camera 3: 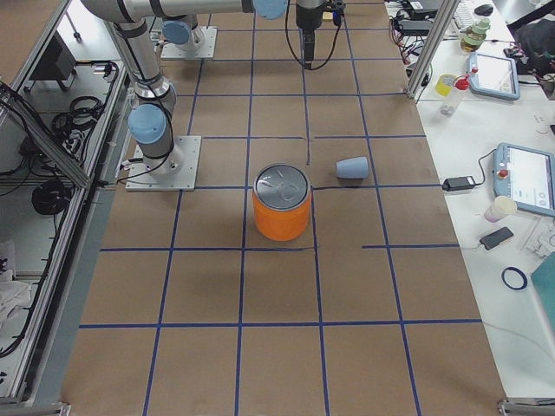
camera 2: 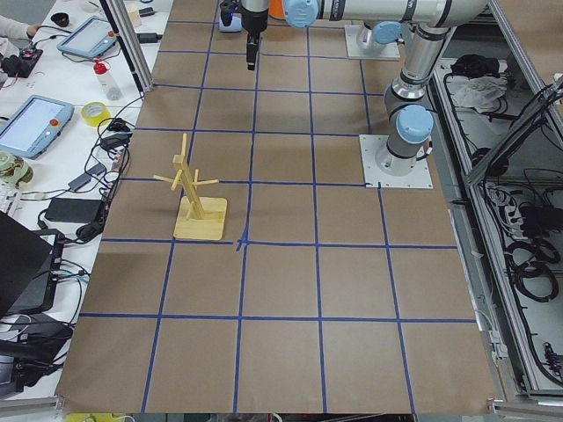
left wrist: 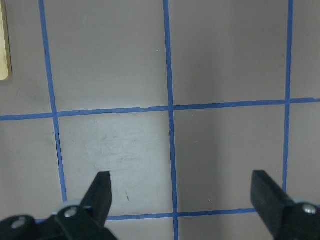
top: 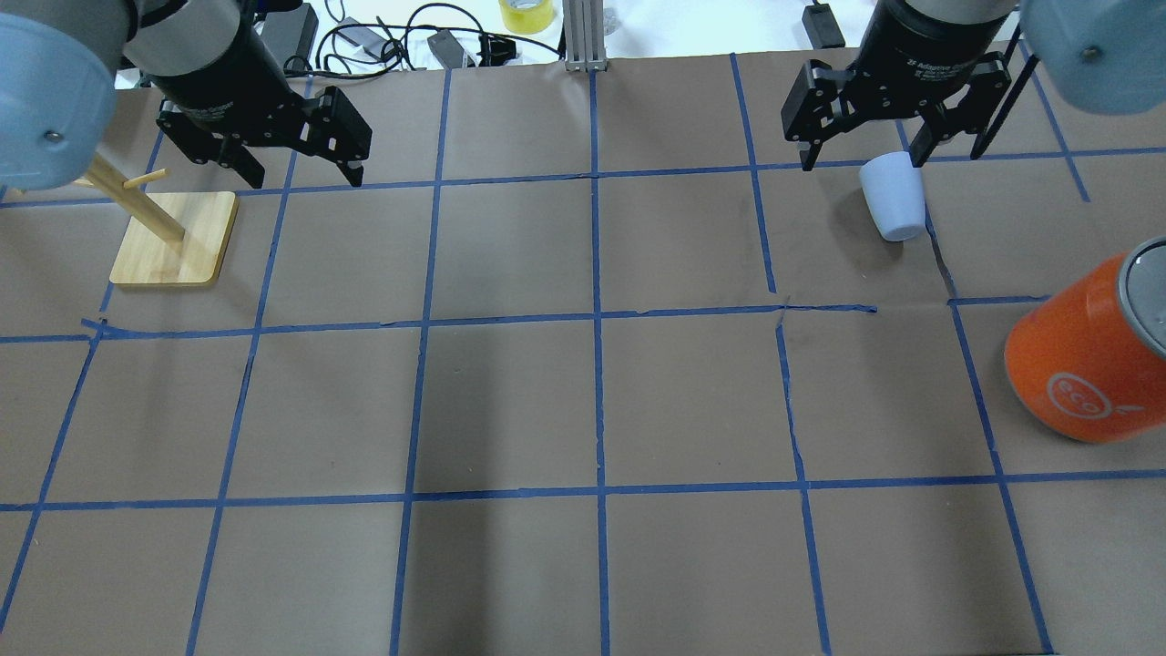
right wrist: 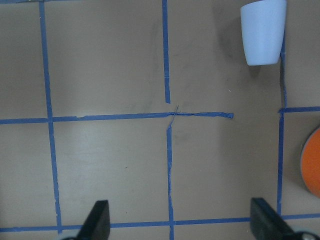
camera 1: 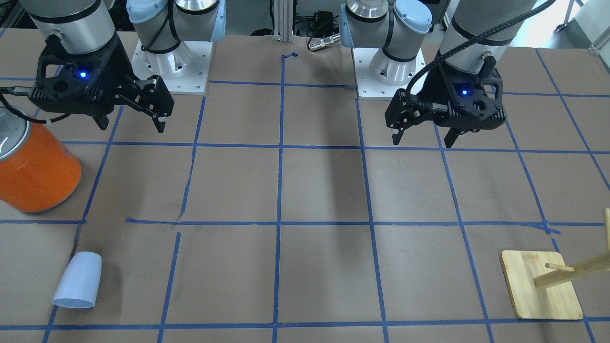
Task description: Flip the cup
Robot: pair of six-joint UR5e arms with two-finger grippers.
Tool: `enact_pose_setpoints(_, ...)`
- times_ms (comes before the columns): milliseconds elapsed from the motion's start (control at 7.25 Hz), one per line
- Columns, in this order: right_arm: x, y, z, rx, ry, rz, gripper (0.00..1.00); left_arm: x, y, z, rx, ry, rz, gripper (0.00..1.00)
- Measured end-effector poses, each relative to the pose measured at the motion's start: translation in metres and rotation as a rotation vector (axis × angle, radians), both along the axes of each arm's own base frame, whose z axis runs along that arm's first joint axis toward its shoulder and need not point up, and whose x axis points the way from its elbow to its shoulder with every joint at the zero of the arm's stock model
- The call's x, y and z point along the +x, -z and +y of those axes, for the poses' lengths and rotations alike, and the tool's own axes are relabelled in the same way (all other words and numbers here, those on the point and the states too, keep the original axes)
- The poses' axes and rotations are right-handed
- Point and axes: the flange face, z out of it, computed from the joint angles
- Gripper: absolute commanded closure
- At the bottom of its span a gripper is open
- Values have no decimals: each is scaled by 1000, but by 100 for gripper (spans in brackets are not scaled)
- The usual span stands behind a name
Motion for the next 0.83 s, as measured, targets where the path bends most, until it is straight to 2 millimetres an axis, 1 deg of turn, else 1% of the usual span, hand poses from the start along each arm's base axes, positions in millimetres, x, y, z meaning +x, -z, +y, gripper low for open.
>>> enact_pose_setpoints(828,0,2,0,4,-10,2,0,0,2,-1,2,0,1,0)
